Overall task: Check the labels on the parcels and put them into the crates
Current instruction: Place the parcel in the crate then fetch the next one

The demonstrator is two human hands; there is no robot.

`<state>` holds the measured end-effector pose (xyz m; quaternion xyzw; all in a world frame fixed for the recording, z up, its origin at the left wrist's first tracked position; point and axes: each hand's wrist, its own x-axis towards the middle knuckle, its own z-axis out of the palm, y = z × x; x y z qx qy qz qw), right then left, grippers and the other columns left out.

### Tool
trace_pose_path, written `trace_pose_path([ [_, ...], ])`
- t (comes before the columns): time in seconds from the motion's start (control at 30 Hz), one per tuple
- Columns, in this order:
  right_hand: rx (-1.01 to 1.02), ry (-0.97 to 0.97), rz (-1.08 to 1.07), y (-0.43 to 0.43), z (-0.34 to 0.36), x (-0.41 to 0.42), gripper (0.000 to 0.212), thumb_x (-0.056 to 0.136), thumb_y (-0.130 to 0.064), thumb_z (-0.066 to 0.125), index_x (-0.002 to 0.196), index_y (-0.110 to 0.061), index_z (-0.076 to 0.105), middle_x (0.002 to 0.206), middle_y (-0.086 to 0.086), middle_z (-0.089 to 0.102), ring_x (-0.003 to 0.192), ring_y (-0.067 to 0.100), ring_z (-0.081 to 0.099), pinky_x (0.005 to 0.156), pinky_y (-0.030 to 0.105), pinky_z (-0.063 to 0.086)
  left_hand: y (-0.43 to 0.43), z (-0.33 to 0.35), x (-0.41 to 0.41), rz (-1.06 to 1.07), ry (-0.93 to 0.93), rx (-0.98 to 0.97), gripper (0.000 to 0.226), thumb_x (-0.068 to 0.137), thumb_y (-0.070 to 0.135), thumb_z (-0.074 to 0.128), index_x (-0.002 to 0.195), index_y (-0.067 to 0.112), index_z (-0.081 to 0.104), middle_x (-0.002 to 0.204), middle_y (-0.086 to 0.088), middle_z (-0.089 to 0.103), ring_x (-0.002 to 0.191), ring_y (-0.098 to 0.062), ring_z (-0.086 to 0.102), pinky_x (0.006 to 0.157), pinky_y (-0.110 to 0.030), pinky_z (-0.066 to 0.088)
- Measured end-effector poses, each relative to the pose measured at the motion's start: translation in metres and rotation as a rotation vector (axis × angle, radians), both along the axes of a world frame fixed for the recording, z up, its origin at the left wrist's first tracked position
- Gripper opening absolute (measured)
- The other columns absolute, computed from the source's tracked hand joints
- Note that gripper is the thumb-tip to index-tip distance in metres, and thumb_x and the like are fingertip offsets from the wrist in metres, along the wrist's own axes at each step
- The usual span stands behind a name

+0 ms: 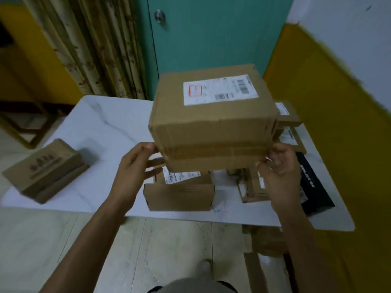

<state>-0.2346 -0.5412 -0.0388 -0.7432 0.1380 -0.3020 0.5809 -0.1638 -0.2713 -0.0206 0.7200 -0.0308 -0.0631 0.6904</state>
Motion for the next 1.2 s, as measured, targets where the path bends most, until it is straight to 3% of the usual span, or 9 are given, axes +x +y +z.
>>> trace_pose_path([
  [0.1, -0.079, -0.045, -0.037, 0.012, -0.003, -0.016, 0.044, 0.083, 0.012, 0.061, 0.097, -0.030, 0.056, 0.098, -0.003, 0.064, 0.091, 0.002, 0.061, 0.084, 0.023, 0.048, 0.012, 0.005, -0.022, -0.113, 0.204, -0.094, 0.062, 0.066, 0.086, 0.028, 0.104, 0.049, 0.060, 0.104, 0.011, 0.071, 0.092, -0.019, 0.071, 0.074, -0.033, 0.057],
  [0.23, -0.175, -0.079, -0.079, 0.036, 0.000, -0.051, 0.037, 0.084, 0.006, 0.057, 0.092, -0.031, 0.058, 0.093, -0.011, 0.066, 0.087, -0.015, 0.056, 0.077, 0.002, 0.042, 0.031, 0.002, -0.057, -0.157, 0.260, -0.226, 0.057, 0.065, 0.070, 0.057, 0.112, 0.038, 0.059, 0.109, 0.006, 0.071, 0.096, -0.016, 0.070, 0.067, -0.034, 0.058],
  [0.37, 0.175, -0.050, 0.077, 0.063, -0.001, -0.093, 0.020, 0.089, -0.032, 0.045, 0.104, -0.033, 0.059, 0.092, -0.023, 0.068, 0.087, -0.006, 0.061, 0.080, 0.021, 0.049, 0.051, -0.010, -0.084, -0.167, 0.189, -0.260, 0.045, 0.070, 0.050, 0.066, 0.112, 0.035, 0.062, 0.110, 0.010, 0.070, 0.099, -0.010, 0.068, 0.068, -0.027, 0.057],
  [0.5, 0.225, -0.092, 0.160, 0.078, 0.008, -0.127, 0.064, 0.077, -0.070, 0.059, 0.123, -0.026, 0.051, 0.124, -0.002, 0.060, 0.115, 0.014, 0.057, 0.094, 0.030, 0.049, 0.056, -0.021, -0.118, -0.160, 0.179, -0.226, 0.054, 0.069, 0.048, 0.073, 0.119, 0.036, 0.057, 0.112, 0.017, 0.068, 0.100, -0.006, 0.066, 0.071, -0.025, 0.059],
  [0.63, 0.247, -0.165, 0.189, 0.067, 0.040, -0.127, 0.033, 0.082, -0.042, 0.056, 0.109, -0.023, 0.060, 0.107, -0.007, 0.067, 0.105, 0.016, 0.062, 0.088, 0.039, 0.051, 0.054, -0.020, -0.142, -0.141, 0.084, -0.141, 0.081, 0.070, 0.072, 0.058, 0.140, 0.043, 0.028, 0.121, 0.027, 0.059, 0.104, -0.002, 0.063, 0.067, -0.026, 0.058],
  [0.77, 0.242, -0.256, 0.226, 0.057, 0.069, -0.115, 0.028, 0.078, -0.026, 0.051, 0.102, -0.016, 0.062, 0.102, -0.003, 0.067, 0.099, 0.017, 0.062, 0.084, 0.033, 0.049, 0.048, -0.018, -0.154, -0.138, -0.082, -0.173, 0.089, 0.078, 0.055, 0.062, 0.147, 0.044, 0.007, 0.128, 0.011, 0.059, 0.102, -0.016, 0.067, 0.064, -0.034, 0.059],
  [0.9, 0.422, -0.266, 0.148, 0.045, 0.077, -0.112, 0.026, 0.082, -0.022, 0.049, 0.087, -0.030, 0.073, 0.106, -0.006, 0.069, 0.107, 0.019, 0.062, 0.092, 0.039, 0.052, 0.034, -0.013, -0.163, -0.072, -0.231, -0.210, 0.076, 0.078, 0.029, 0.076, 0.133, 0.051, 0.028, 0.116, 0.009, 0.065, 0.090, -0.024, 0.071, 0.068, -0.030, 0.059],
  [1.1, 0.588, -0.134, 0.038, 0.010, 0.072, -0.115, 0.023, 0.096, -0.018, 0.051, 0.114, -0.009, 0.063, 0.107, 0.011, 0.066, 0.099, 0.027, 0.062, 0.088, 0.044, 0.050, 0.010, -0.005, -0.171, 0.008, -0.232, -0.170, 0.026, 0.076, 0.056, 0.066, 0.091, 0.037, 0.056, 0.107, 0.018, 0.065, 0.101, -0.007, 0.065, 0.071, -0.023, 0.055],
  [1.2, 0.671, -0.151, 0.005, -0.006, 0.073, -0.113, 0.019, 0.095, -0.017, 0.054, 0.112, -0.010, 0.057, 0.107, 0.010, 0.064, 0.096, 0.026, 0.062, 0.085, 0.042, 0.051, -0.004, -0.005, -0.174, -0.047, -0.231, -0.053, 0.028, 0.075, 0.040, 0.070, 0.101, 0.033, 0.060, 0.127, 0.021, 0.053, 0.113, -0.005, 0.057, 0.075, -0.021, 0.055],
])
